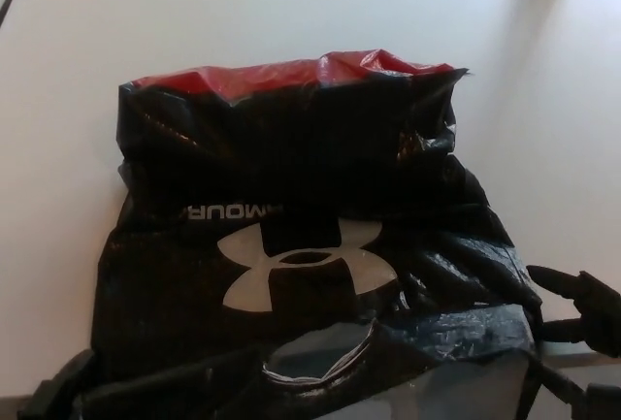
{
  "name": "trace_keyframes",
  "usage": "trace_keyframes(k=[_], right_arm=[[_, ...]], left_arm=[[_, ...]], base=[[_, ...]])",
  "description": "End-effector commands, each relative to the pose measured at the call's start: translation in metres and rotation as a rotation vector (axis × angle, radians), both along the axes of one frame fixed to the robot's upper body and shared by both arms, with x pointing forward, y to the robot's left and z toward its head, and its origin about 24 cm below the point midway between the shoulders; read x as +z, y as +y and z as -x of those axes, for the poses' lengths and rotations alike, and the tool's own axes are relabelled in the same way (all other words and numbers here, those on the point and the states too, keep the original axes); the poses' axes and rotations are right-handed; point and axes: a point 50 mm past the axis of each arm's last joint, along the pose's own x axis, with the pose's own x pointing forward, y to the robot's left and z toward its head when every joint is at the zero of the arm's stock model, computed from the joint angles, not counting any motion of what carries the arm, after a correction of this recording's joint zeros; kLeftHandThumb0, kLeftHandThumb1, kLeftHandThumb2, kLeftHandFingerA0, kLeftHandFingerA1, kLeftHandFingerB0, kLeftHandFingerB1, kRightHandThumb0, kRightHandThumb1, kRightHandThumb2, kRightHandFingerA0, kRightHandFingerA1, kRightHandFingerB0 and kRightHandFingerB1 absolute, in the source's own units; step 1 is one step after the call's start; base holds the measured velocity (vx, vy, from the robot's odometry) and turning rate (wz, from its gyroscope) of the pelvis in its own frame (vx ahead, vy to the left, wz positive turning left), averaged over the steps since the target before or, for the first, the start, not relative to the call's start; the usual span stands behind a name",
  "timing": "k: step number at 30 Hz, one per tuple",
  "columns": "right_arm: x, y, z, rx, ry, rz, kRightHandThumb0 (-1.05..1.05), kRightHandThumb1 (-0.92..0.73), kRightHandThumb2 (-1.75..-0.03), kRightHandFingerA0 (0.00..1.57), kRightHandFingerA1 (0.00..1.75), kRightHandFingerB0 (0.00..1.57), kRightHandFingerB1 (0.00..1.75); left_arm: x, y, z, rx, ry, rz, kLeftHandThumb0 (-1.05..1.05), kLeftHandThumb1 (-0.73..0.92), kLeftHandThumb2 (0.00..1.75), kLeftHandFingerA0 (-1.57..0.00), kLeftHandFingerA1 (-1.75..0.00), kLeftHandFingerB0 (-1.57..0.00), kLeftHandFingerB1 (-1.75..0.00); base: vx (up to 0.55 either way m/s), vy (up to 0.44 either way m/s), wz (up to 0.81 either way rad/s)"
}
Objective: A plastic bag is kept infront of the robot in the middle of the desk and the robot uses both its hands to grab it from the top and lifts it up and then releases it.
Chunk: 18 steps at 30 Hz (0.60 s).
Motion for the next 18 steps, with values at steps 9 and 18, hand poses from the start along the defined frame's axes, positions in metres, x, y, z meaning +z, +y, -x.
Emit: trace_keyframes(k=[9, 18], right_arm=[[-0.012, 0.001, 0.001, 0.007, 0.257, -0.180, -0.48, -0.57, -0.58, 0.81, 0.46, 0.31, 0.31], [-0.009, 0.005, -0.007, 0.101, 0.326, -0.017, -0.46, -0.58, -0.58, 0.77, 0.51, 0.29, 0.30]], left_arm=[[0.014, 0.020, -0.004, -0.092, 0.033, -0.115, -0.13, 0.55, 0.56, -0.40, -0.37, -0.12, -0.32], [0.028, 0.031, -0.015, -0.115, 0.034, -0.153, -0.11, 0.43, 0.87, -0.25, -0.53, 0.00, -0.45]], base=[[0.00, 0.000, 0.00], [0.00, 0.000, 0.00]])
